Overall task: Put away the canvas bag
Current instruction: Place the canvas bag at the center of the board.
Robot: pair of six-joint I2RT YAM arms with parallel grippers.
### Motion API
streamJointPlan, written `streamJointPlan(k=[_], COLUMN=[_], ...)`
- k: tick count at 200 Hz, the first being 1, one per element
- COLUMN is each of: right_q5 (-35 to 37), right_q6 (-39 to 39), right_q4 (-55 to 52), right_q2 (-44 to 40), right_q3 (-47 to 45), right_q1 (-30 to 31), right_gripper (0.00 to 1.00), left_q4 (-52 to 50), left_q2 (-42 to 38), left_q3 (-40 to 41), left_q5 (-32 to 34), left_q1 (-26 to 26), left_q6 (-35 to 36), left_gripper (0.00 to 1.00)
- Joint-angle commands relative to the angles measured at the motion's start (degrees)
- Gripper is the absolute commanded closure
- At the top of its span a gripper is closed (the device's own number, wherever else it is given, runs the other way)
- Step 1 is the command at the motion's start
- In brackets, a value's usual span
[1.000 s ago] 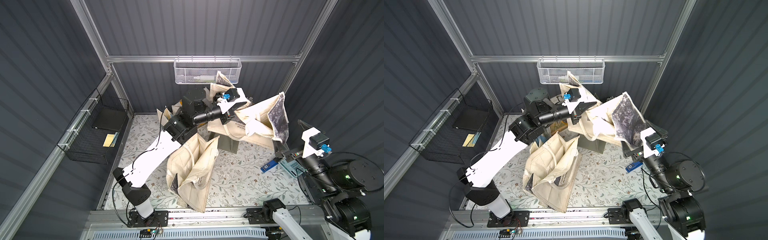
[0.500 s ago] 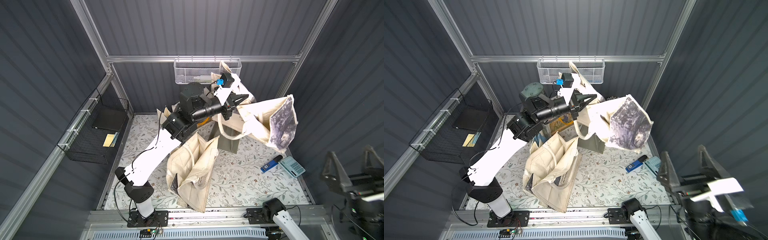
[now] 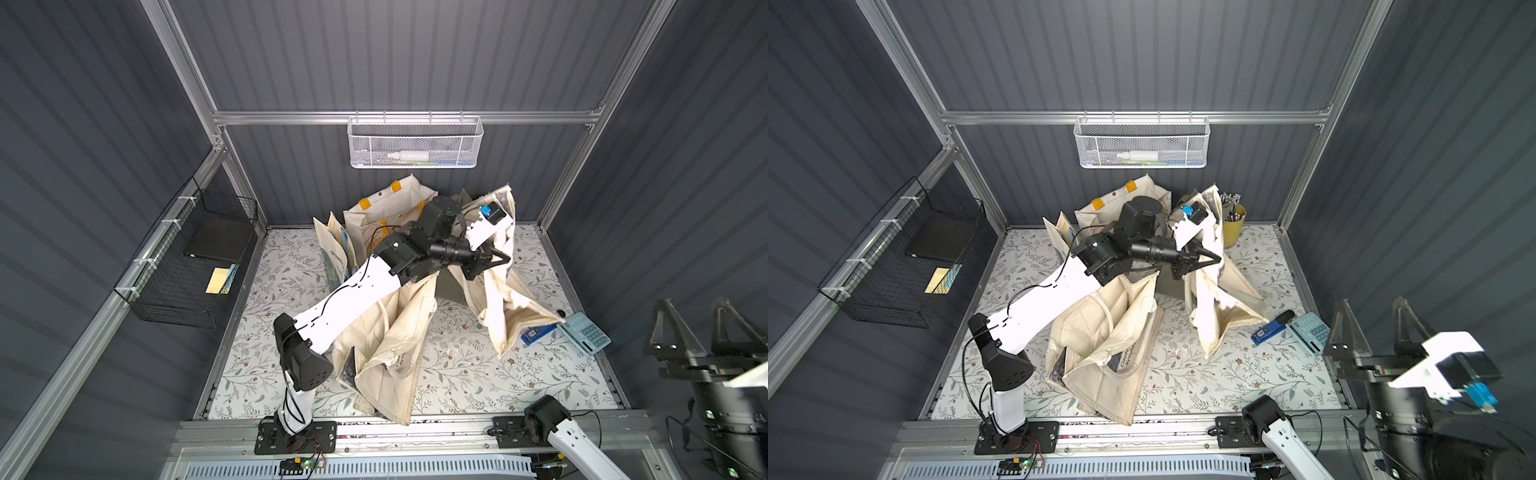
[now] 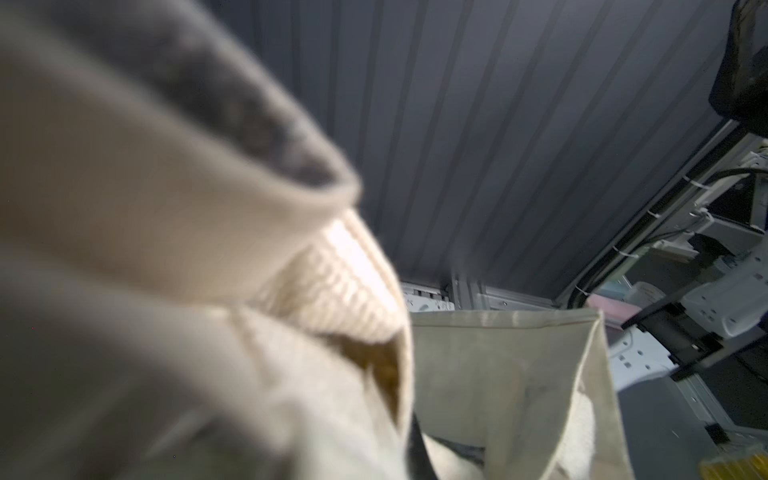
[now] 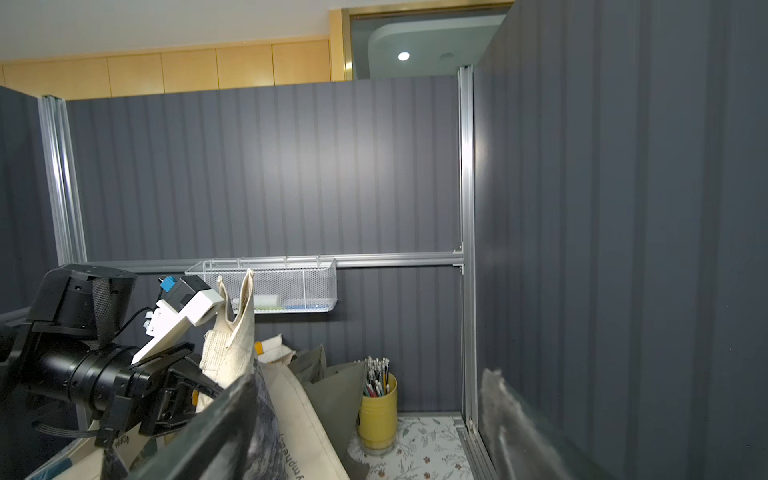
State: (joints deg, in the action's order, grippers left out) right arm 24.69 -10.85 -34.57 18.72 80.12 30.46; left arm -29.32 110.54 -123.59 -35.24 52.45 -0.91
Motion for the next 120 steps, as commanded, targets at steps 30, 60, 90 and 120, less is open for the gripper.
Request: streamJointPlan(k=[30, 60, 90, 120], right_q5=[4.7, 6.9, 7.8, 8.9], right_q6=[2.9, 1.7, 1.9, 2.1], right_q4=[-2.4, 0.4, 1.6, 2.4], right_q2=[3.0, 3.6, 3.3, 1.1], right_q3=[-4.8, -8.7, -11.1, -11.8], right_q1=[2.9, 5.3, 7.1, 7.7], right_gripper=[0.10, 0.08, 0.07, 0.07], left_q4=[-6.2, -5.0, -5.7, -5.5], left_q2=[-3.5, -4.2, -5.0, -6.8], left_q3=[2.8, 0.9, -1.9, -3.0], left_q5=[-4.2, -4.7, -4.5, -3.8], left_q1=[1.0, 4.1, 6.5, 9.6], left_q6=[-4.0, -4.6, -5.1, -5.7], left_gripper=[1.00, 1.00, 1.00, 1.00])
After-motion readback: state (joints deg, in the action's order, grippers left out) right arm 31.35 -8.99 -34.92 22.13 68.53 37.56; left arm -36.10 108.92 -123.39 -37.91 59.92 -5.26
